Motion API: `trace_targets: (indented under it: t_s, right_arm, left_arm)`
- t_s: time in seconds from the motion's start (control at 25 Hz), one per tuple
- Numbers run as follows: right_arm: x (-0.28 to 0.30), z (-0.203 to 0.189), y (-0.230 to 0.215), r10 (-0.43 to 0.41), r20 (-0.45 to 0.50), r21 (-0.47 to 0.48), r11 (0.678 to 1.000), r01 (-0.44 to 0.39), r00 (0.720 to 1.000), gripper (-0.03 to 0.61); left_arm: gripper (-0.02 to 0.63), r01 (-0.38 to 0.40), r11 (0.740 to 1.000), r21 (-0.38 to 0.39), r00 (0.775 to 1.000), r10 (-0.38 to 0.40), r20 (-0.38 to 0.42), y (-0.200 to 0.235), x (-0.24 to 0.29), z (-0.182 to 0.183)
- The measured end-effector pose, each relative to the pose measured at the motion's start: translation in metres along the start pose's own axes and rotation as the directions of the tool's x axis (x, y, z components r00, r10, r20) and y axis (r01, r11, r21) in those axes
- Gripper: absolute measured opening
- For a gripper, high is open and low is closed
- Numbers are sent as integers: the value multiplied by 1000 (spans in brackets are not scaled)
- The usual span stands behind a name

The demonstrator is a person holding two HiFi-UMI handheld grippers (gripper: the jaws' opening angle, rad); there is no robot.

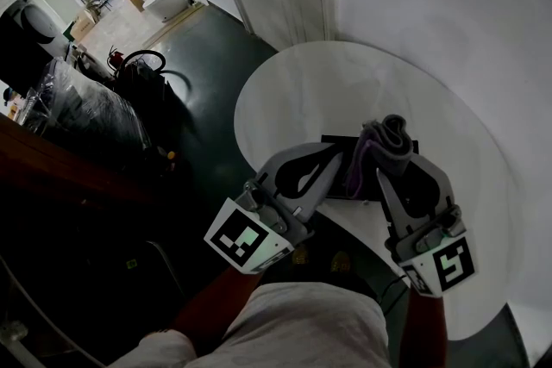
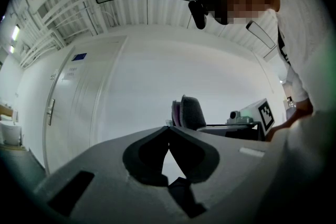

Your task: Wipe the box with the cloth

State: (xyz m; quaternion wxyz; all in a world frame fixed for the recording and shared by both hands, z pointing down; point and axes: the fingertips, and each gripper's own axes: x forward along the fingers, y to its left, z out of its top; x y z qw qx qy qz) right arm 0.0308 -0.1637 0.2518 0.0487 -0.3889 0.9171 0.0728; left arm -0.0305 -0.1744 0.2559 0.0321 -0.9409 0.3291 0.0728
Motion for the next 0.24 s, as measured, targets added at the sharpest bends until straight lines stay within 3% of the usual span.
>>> trace_targets:
  t_s: [0.24]
  right_arm:
    - [2,0,-2,-6,-5,10,1000,6,1000,103]
  left_arm:
    - [15,-6,1000,-3,1000,6,-2,3,0,-1]
